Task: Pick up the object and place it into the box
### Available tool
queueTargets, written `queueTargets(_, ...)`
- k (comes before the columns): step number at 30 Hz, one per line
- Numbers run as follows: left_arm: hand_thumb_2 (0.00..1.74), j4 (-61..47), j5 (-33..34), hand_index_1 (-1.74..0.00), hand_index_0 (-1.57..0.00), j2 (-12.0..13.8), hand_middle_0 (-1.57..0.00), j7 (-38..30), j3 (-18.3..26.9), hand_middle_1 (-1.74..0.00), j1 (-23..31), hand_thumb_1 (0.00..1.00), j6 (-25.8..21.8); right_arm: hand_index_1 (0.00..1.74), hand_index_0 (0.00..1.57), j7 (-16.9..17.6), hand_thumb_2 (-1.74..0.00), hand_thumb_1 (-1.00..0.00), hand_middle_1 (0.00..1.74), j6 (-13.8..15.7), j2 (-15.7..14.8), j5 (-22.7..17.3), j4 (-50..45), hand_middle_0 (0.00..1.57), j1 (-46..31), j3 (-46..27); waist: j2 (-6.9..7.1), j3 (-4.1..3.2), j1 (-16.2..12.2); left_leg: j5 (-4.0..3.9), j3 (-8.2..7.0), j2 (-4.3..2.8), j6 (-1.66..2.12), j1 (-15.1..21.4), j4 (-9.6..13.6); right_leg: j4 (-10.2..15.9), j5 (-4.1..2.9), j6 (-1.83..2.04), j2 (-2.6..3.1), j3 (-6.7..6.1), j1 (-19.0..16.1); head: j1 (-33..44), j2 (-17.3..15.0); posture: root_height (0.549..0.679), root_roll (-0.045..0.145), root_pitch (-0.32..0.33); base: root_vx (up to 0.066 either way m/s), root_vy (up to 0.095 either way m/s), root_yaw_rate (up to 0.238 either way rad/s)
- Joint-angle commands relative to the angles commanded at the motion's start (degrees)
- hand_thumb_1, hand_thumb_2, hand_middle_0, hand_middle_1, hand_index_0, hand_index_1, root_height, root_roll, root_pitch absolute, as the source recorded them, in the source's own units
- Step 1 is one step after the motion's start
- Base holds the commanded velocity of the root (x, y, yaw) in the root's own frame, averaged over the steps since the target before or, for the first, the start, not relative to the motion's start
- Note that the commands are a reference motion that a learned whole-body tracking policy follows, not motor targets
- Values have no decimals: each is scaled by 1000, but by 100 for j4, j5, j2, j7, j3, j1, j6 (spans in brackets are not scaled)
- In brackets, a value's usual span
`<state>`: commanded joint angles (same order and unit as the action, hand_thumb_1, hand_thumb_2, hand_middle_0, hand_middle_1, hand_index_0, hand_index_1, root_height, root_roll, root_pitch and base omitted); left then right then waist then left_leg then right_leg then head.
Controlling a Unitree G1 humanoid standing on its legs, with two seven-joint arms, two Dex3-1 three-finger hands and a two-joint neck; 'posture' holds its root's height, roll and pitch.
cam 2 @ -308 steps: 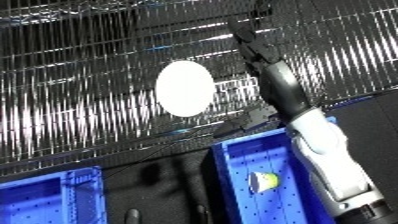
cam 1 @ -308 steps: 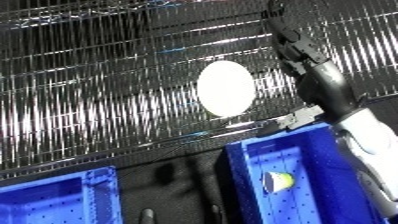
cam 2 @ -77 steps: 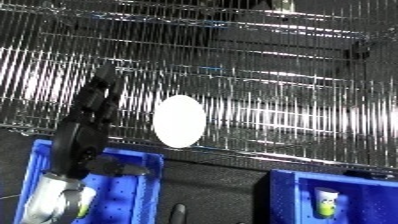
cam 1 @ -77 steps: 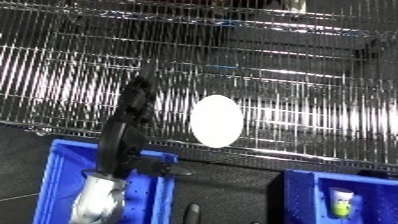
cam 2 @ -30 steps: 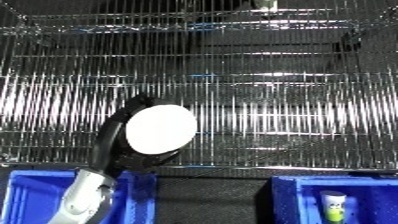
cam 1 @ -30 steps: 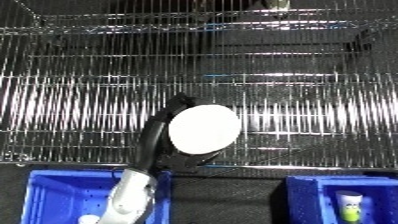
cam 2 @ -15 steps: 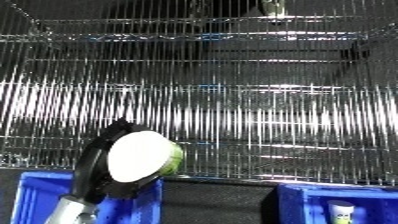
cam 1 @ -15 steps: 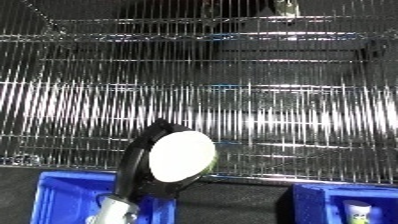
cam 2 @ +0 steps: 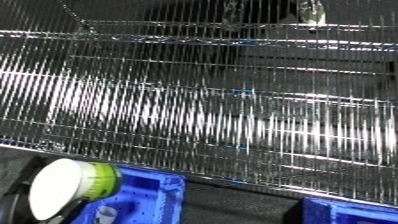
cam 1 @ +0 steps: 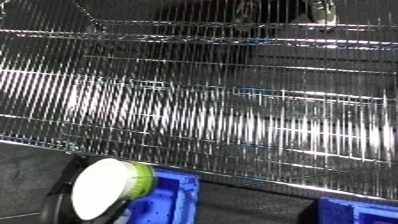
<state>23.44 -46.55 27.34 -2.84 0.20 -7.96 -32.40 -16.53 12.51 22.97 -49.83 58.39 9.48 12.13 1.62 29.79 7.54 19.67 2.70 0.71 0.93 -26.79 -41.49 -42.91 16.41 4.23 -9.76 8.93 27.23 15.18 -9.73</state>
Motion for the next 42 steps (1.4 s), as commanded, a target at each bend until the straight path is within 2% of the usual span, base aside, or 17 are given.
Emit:
queueTargets(6, 1740, 593, 152, -1740, -1570, -133, -1570, -680, 631, -1740, 408, 1000, -522, 0, 0, 23, 0, 0, 0, 54, -55, -34, 94, 0, -21, -82, -55, 0, 118, -48, 55, 73, 13, 31, 27, -41, 97, -54, -12, 62, -68, 339, -174, 640, 39, 60, -5, -7, 103)
queueTargets(11, 1740, 1405, -17, -1740, -1570, -175, -1570, -952, 758, -1740, 509, 1000, -431, 0, 0, 54, 0, 0, 0, -16, -60, -58, 212, 0, 41, -66, -33, 0, 162, -112, 80, 78, 22, 64, 89, -49, 170, -87, -13, 111, -139, 1079, -470, 640, 40, 57, -14, 9, 51)
queueTargets(15, 1740, 2058, -256, -1740, -1570, -137, -1570, -970, 745, -1740, 417, 1000, -79, 0, 0, -16, 0, 0, 0, 9, -113, -105, 411, 0, 102, -28, 57, 0, 179, -187, 82, 35, 30, 108, 197, -38, 208, -94, -33, 168, -205, 1686, -685, 640, 37, 54, -7, -5, 45)
queueTargets(19, 1740, 2718, -389, -1740, -1570, -60, -1570, -769, 785, -1740, 289, 1000, 278, 0, 0, -113, 0, 0, 0, 75, -173, -125, 523, 0, 98, 5, 207, 0, 173, -256, 86, -40, 36, 162, 331, -13, 247, -102, -41, 220, -269, 2110, -660, 640, 33, 52, 6, -16, 47)
queueTargets(24, 1740, 3275, -433, -1740, -1570, 22, -1570, -456, 800, -1740, 238, 1000, 519, 0, 0, -247, 0, 0, 0, 113, -158, -100, 562, 0, 13, 10, 356, 0, 146, -278, 80, -112, 39, 188, 405, 31, 267, -112, -12, 232, -312, 2352, -589, 640, 29, 51, 7, 6, 23)
queueTargets(32, 1044, 3792, -584, -1044, -942, 222, -942, 76, 846, -1044, 94, 600, 1006, 0, 0, -361, 0, 0, 0, 115, -97, -56, 569, 0, -51, 48, 453, 0, 99, -269, 59, -161, 30, 172, 405, 24, 296, -142, 28, 219, -315, 2447, -454, 639, 26, 49, 10, 21, 19)
queueTargets(37, 609, 3977, -626, -609, -549, 358, -549, 231, 850, -609, -8, 350, 1094, 0, 0, -356, 0, 0, 0, 90, -68, -59, 519, 0, -60, 91, 496, 0, 68, -256, 63, -175, 30, 160, 389, 45, 303, -152, 54, 216, -324, 2379, -522, 639, 25, 49, 6, 5, -27)
queueTargets(42, 174, 4049, -666, -174, -157, 365, -157, 325, 818, -174, -49, 100, 1129, 0, 0, -322, 0, 0, 0, 47, -56, -64, 504, 0, -45, 103, 499, 0, 59, -234, 67, -161, 34, 137, 345, 53, 310, -161, 56, 214, -331, 2319, -646, 639, 25, 48, 9, 3, -22)
